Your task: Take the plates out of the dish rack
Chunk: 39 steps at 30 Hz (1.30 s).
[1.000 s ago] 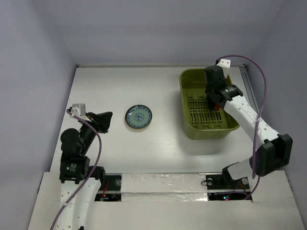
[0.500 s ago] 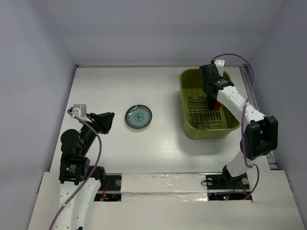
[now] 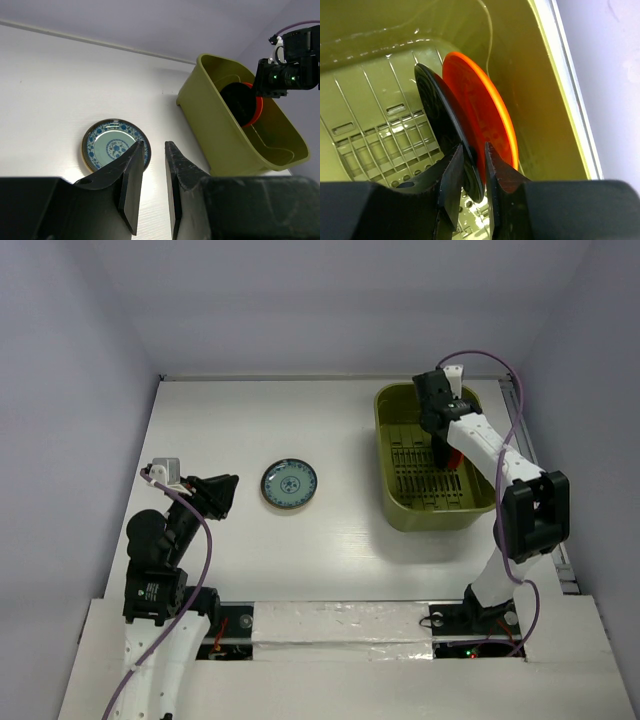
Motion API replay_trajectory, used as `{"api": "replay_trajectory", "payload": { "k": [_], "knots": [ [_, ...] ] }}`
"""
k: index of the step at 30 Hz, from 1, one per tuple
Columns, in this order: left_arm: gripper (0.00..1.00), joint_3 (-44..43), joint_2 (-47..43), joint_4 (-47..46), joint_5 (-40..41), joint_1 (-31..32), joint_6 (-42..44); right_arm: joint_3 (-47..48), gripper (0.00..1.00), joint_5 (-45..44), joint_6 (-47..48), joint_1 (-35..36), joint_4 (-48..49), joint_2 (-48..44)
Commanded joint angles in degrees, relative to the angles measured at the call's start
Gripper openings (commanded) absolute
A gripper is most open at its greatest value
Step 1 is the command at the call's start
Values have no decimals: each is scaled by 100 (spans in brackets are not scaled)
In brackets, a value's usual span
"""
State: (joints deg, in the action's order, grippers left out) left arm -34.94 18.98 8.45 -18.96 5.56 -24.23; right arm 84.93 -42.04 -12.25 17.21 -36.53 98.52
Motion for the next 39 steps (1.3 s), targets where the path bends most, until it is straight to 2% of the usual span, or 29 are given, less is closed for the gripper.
{"api": "replay_trajectory", "payload": {
  "k": [1,3,11,19,24,28,29,32,34,37,39],
  "knots": [
    [21,-4,-53,-221,15,24,23,288,27,-102,161,-34,-82,88],
    [21,-4,-70,-221,24,24,23,314,24,-120,188,-34,-100,80],
    [21,-4,-70,-229,15,24,15,437,3,-243,381,-34,-152,-394],
    [21,-13,-44,-221,33,24,6,1122,0,-376,373,440,-644,-1237],
    [21,-4,-53,-221,59,24,6,1229,0,414,180,835,-557,-2002],
    [21,4,-26,-221,50,24,6,544,0,1653,-286,1494,476,-2399],
    [21,-4,-9,-212,50,24,6,256,0,2160,-565,1626,689,-2390],
    [21,-13,0,-203,85,24,6,-98,0,2927,-1084,2092,1603,-2084],
    [21,-13,18,-195,112,24,15,-178,0,3149,-1288,2408,1947,-1566],
    [21,-22,27,-194,112,24,6,-12,0,3009,-1482,2699,2176,-829],
    [21,-22,35,-194,112,24,6,15,0,3149,-1701,2752,2238,-659]
  ]
}}
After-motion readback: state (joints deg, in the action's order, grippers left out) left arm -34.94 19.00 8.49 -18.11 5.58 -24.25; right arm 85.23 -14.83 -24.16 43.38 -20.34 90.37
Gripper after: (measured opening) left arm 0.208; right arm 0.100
